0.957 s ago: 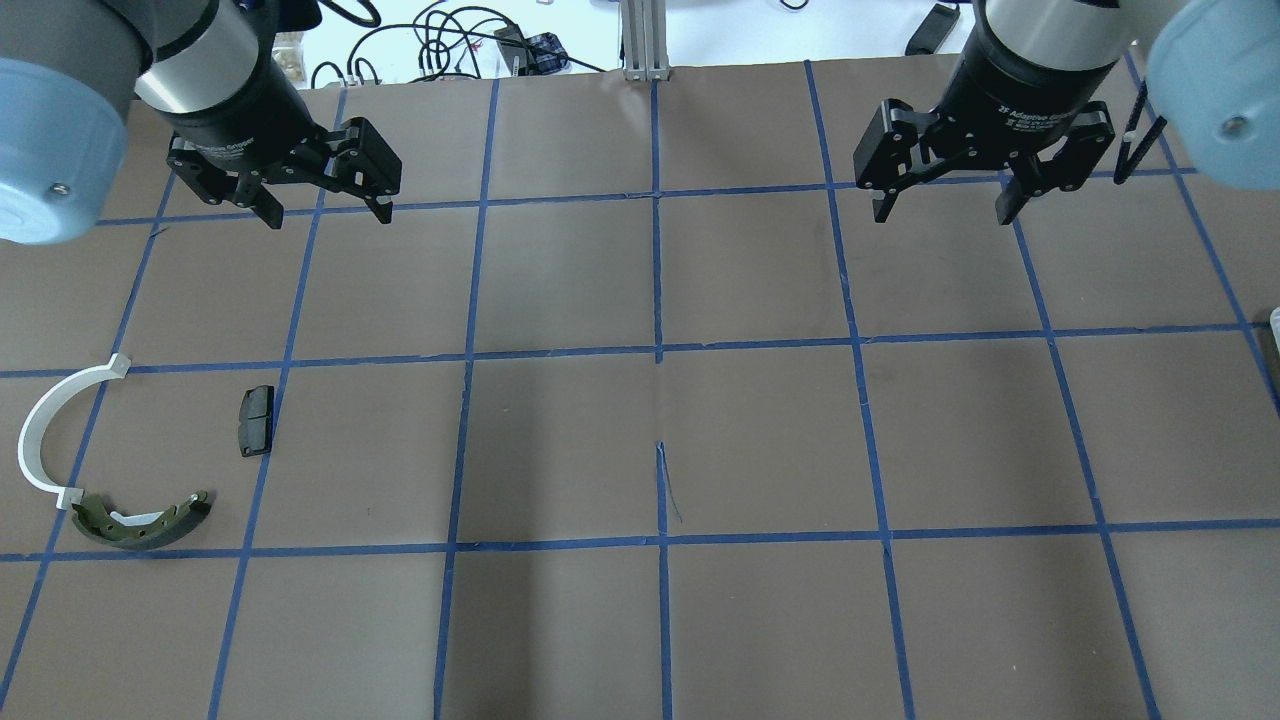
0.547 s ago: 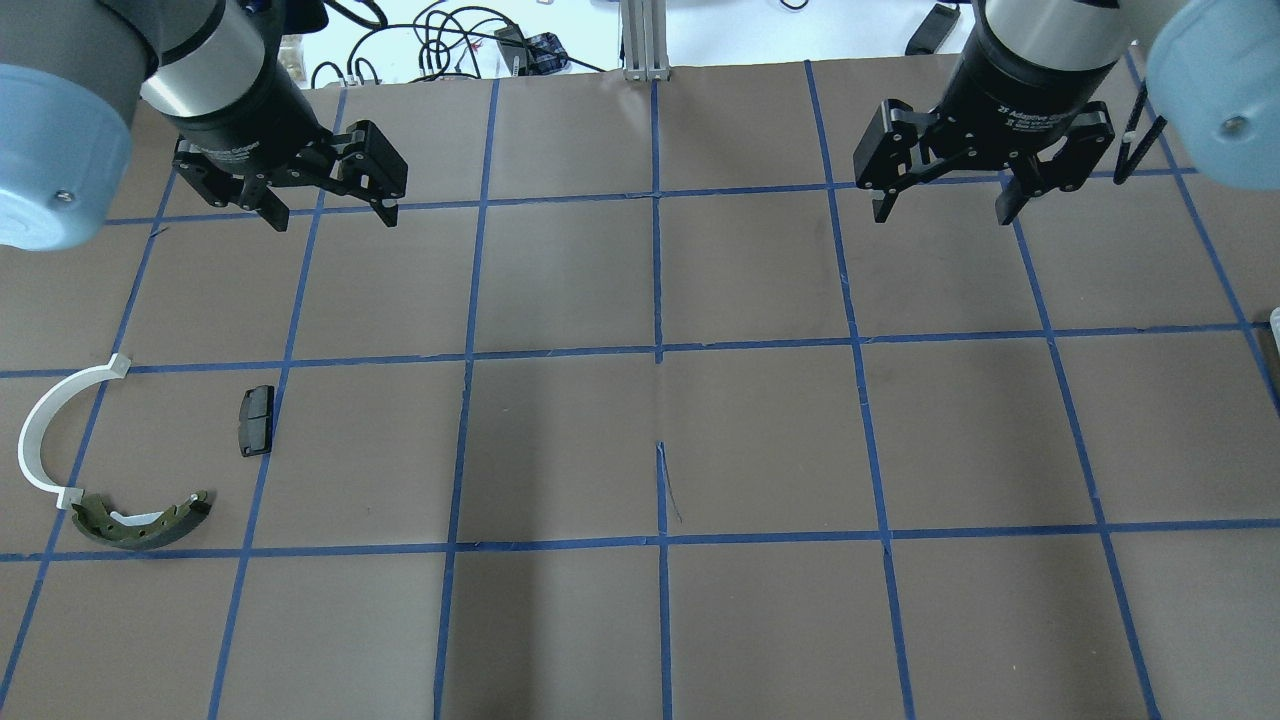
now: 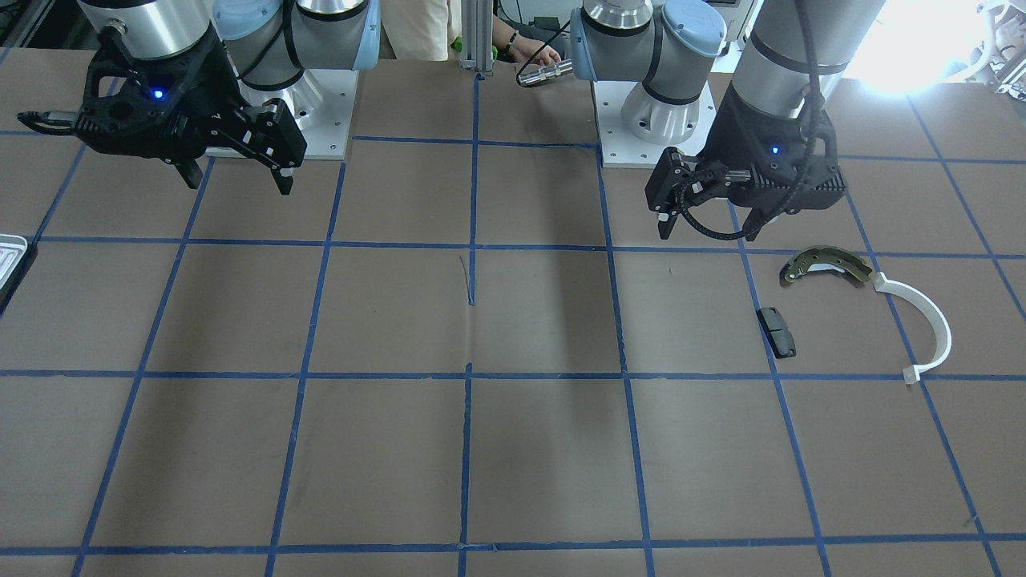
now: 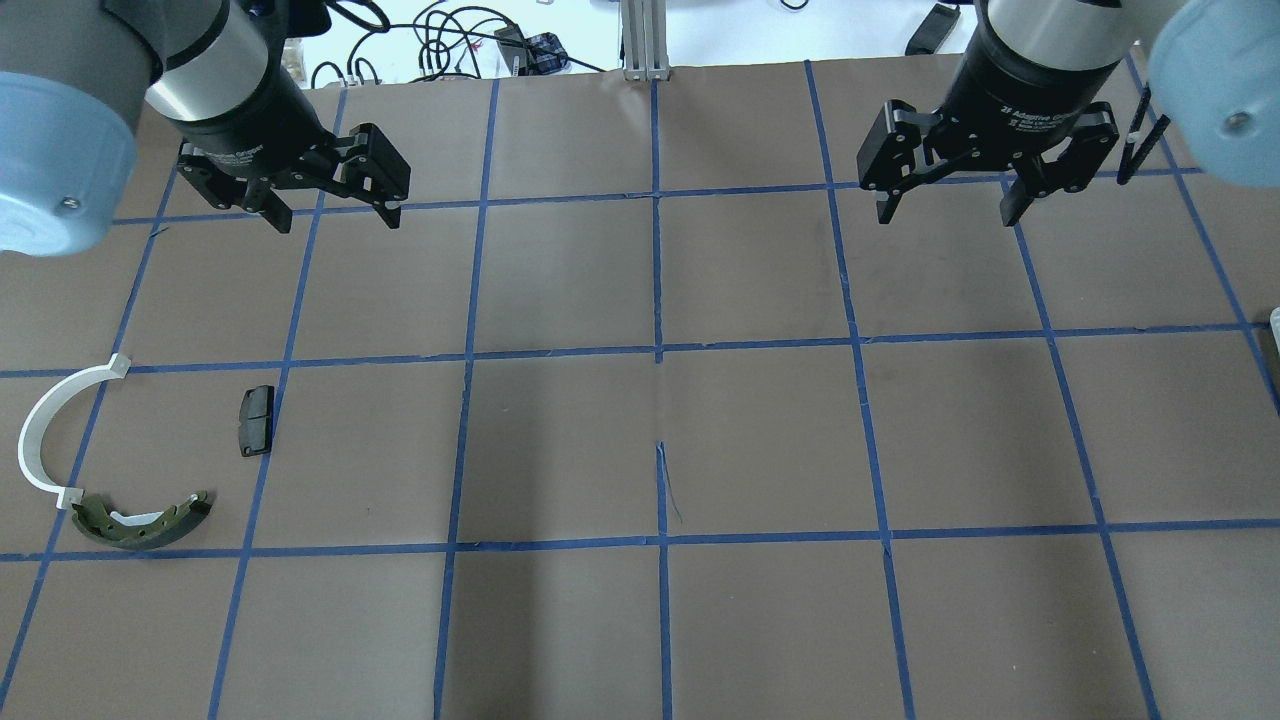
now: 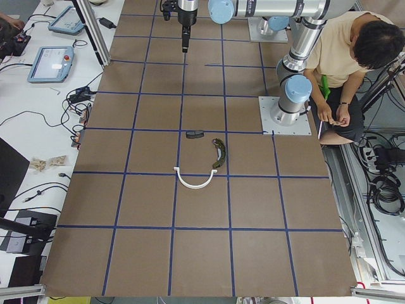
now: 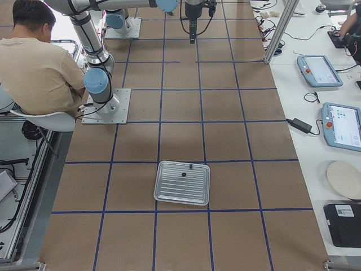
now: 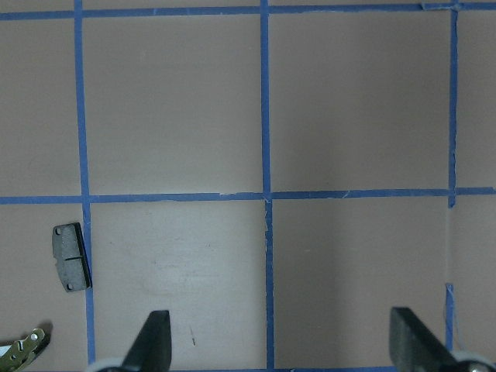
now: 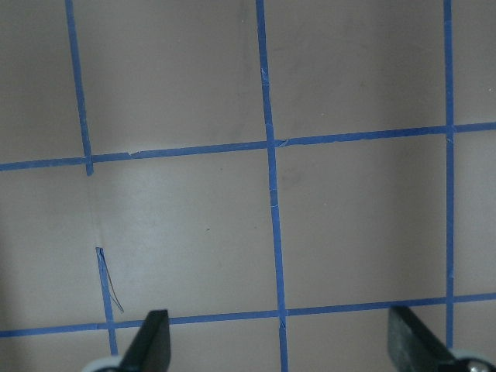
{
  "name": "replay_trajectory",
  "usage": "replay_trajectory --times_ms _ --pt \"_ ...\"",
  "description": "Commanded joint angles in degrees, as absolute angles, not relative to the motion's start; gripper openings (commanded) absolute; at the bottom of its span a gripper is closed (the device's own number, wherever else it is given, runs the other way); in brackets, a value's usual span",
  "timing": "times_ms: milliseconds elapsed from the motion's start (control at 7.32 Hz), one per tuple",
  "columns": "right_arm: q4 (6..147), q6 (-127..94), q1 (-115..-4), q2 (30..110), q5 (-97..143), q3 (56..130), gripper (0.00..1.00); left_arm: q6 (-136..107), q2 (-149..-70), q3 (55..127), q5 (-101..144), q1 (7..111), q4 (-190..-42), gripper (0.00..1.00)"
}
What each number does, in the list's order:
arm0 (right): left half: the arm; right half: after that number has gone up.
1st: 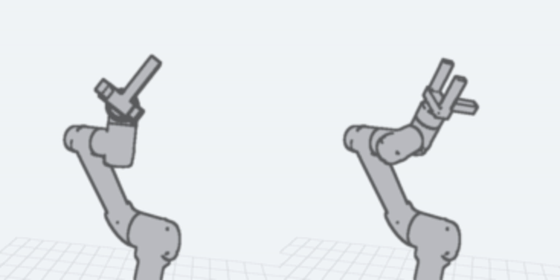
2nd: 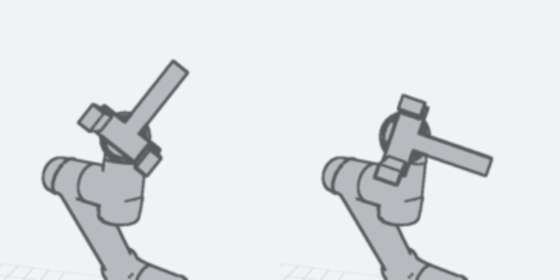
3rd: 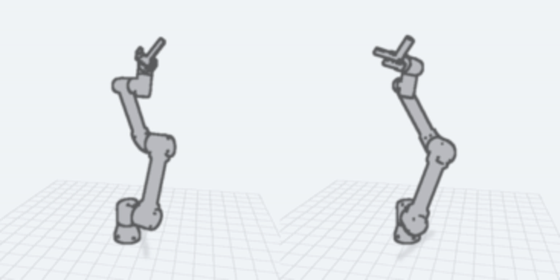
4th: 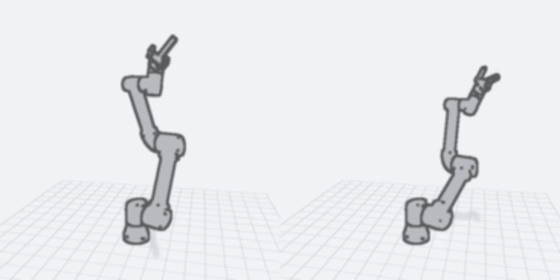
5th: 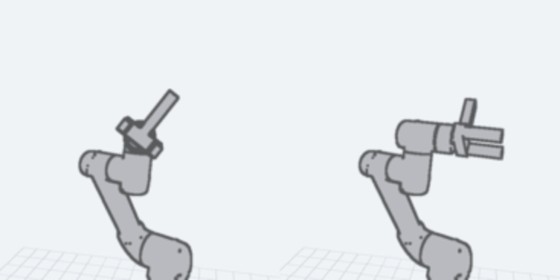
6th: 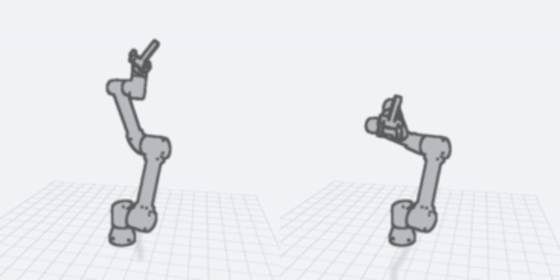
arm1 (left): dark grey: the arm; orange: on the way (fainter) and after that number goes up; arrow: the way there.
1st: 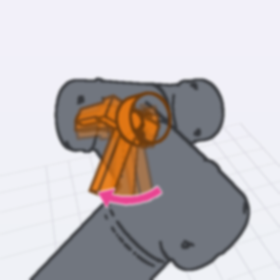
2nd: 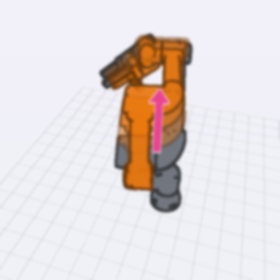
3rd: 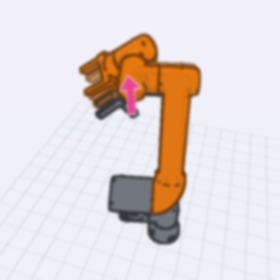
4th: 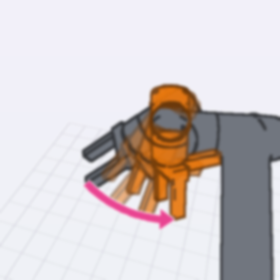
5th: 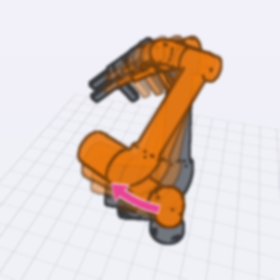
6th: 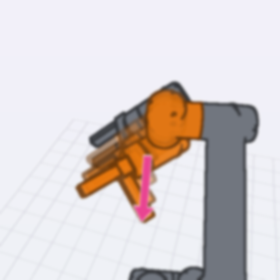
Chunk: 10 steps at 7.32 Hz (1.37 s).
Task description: Place bearing gear from tray to pile
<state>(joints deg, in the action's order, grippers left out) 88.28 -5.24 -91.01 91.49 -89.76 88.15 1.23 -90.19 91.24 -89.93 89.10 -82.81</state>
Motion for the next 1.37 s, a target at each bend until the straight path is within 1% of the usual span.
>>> replay_trajectory --times_ms 0,137,273,547,820,957,1093,1230 --pt "88.2 -5.4 -89.6 91.8 -90.5 87.8 1.0 1.2 -90.1 91.4 -89.9 89.1 -82.8 1.0" --pt "88.2 -4.3 -88.3 92.4 -94.4 87.8 1.0 1.2 -90.1 91.4 -89.9 89.1 -82.8 1.0" --pt "88.6 3.4 -84.7 92.5 -95.3 87.7 1.0 1.2 -90.2 91.4 -89.9 89.1 -82.8 1.0" --pt "88.4 29.3 -71.5 93.0 -95.3 86.5 1.0 1.2 -90.3 91.4 -90.0 89.1 -82.8 1.0" --pt "88.7 54.0 -54.5 92.5 -94.2 86.9 1.0 1.1 -90.3 91.4 -89.9 89.1 -82.8 1.0" --pt "88.9 64.4 -47.0 89.9 -92.9 87.1 1.0 1.1 -90.4 91.4 -89.9 89.2 -82.8 1.0" --pt "91.6 73.5 -40.1 84.0 -93.1 86.3 1.0 1.1 -90.4 91.3 -89.9 89.2 -82.8 1.0" --pt "97.4 81.8 -34.9 78.7 -93.4 86.2 1.0 1.1 -90.4 91.3 -90.0 89.2 -82.7 1.0"
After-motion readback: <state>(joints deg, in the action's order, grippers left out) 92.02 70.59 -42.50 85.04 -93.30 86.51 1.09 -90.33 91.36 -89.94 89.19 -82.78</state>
